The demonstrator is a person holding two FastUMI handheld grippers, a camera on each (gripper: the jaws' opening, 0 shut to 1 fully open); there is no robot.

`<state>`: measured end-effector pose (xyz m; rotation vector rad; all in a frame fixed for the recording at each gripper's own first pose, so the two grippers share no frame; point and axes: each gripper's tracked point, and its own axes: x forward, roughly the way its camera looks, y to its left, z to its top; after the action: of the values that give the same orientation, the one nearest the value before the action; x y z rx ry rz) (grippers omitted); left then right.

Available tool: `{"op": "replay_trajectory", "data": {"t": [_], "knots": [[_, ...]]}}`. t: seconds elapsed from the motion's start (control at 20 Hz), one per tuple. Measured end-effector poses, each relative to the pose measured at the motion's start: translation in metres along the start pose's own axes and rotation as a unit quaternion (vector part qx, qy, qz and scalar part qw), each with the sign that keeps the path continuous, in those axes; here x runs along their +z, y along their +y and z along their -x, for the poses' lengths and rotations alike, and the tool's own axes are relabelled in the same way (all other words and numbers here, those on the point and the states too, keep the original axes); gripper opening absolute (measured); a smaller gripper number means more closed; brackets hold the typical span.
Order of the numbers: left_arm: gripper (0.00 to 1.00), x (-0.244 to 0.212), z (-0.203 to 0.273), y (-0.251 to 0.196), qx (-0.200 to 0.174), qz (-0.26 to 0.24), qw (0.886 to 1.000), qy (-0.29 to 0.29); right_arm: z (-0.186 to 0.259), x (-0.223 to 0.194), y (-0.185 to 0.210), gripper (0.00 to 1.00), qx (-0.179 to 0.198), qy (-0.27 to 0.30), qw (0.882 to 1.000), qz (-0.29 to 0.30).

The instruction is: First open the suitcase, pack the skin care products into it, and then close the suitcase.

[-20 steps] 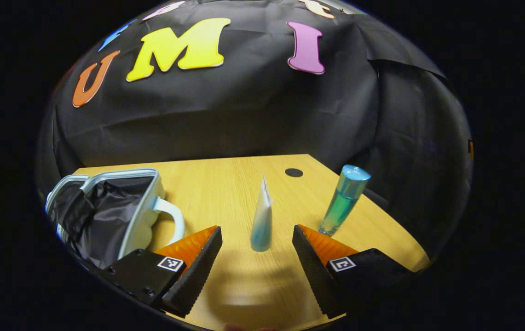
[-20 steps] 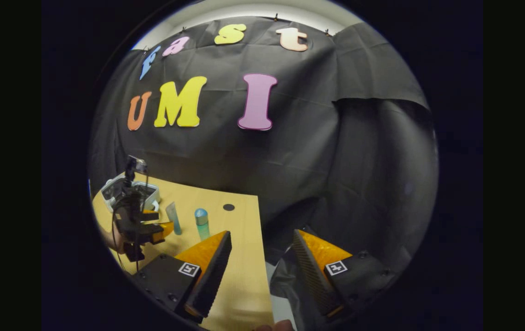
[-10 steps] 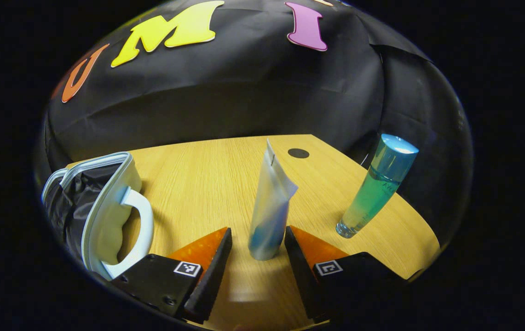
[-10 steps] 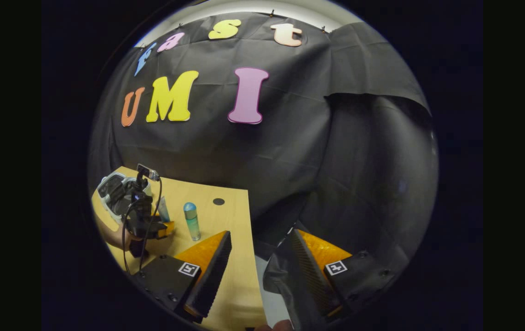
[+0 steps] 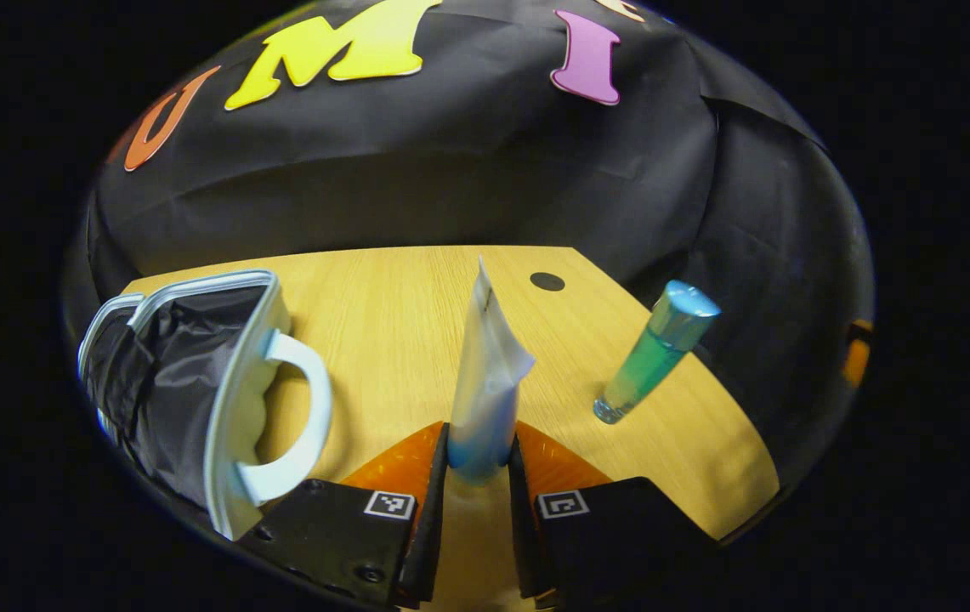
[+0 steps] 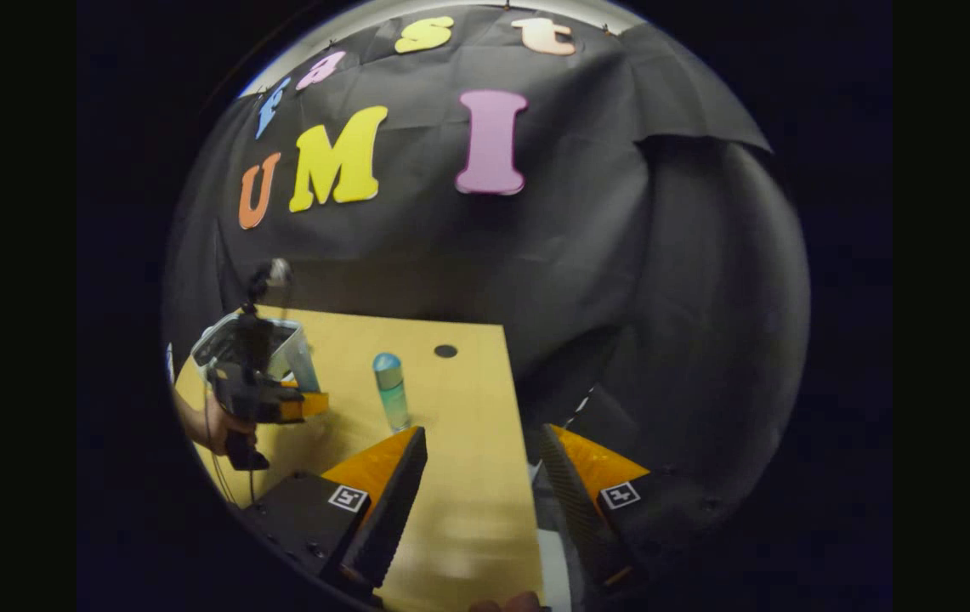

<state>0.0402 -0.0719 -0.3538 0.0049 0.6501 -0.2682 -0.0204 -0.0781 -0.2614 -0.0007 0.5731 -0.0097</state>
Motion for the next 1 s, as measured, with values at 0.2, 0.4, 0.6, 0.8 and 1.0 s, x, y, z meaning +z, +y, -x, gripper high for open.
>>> {"op": "replay_trajectory", "data": {"t": [0.2,0.4,0.6,0.8,1.0], "knots": [[0.37,0.007,0.076,0.016,0.012,0.003,1.000,-0.002,-0.052,-0.017,0.051,0.80,0.055,0.013,0.998,0.004],[0.37,0.010,0.125,0.033,0.036,0.020,0.999,-0.002,-0.104,-0.023,0.078,0.80,0.076,0.026,0.997,0.004],[0.37,0.011,0.152,0.058,0.068,0.063,0.996,-0.007,-0.143,-0.031,0.096,0.81,0.083,0.048,0.995,-0.014],[0.37,0.008,0.170,0.089,0.102,0.069,0.992,-0.005,-0.169,-0.037,0.110,0.80,0.085,0.063,0.994,-0.025],[0.37,0.001,0.185,0.115,0.129,0.085,0.988,0.001,-0.183,-0.046,0.115,0.58,0.078,0.075,0.994,-0.021]]}}
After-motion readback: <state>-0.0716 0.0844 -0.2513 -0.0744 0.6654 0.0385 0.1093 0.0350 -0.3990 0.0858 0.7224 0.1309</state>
